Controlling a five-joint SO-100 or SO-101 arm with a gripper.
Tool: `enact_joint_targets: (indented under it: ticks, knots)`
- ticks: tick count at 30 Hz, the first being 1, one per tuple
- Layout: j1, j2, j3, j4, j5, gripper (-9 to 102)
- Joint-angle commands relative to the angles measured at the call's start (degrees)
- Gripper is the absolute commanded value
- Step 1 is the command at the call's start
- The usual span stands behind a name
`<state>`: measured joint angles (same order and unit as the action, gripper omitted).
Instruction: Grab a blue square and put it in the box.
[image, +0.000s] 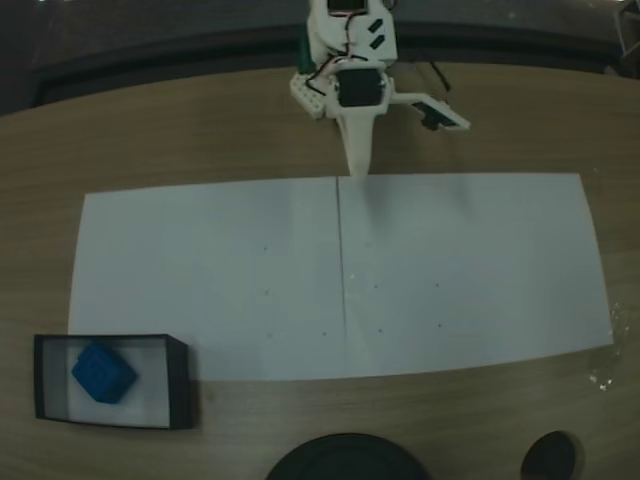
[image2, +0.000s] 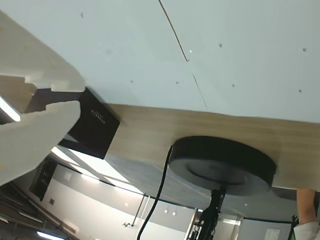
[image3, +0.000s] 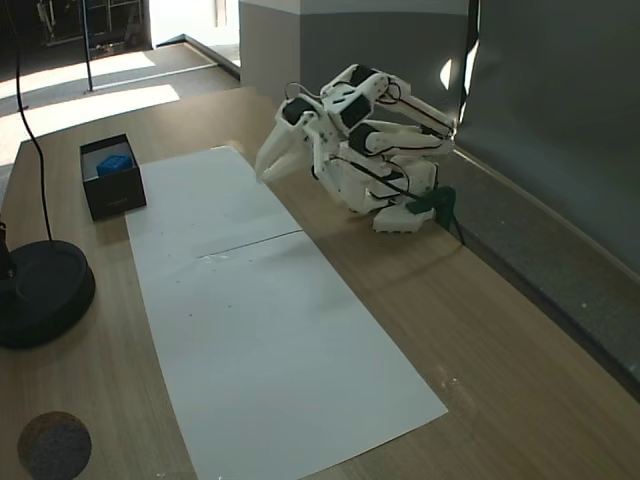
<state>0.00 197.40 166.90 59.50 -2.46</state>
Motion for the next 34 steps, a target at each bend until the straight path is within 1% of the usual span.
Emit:
enact_joint_targets:
  ticks: [1, 7, 11, 18, 24, 27, 34]
  knots:
    - [0.9, 2.5, 3.0, -1.6, -0.3, 0]
    - [0.6, 1.8, 4.5, -1.0, -0.1, 0]
    - [-0.4, 1.8, 9.2, -0.8, -0.3, 0]
    - [-0.5, 1.6, 9.0, -0.4, -0.2, 0]
    - [-2.4, 1.7, 5.2, 14.0, -0.2, 0]
    - [-4.0, 1.7, 5.1, 14.6, -0.2, 0]
    - [-4.4, 1.7, 5.1, 14.6, -0.2, 0]
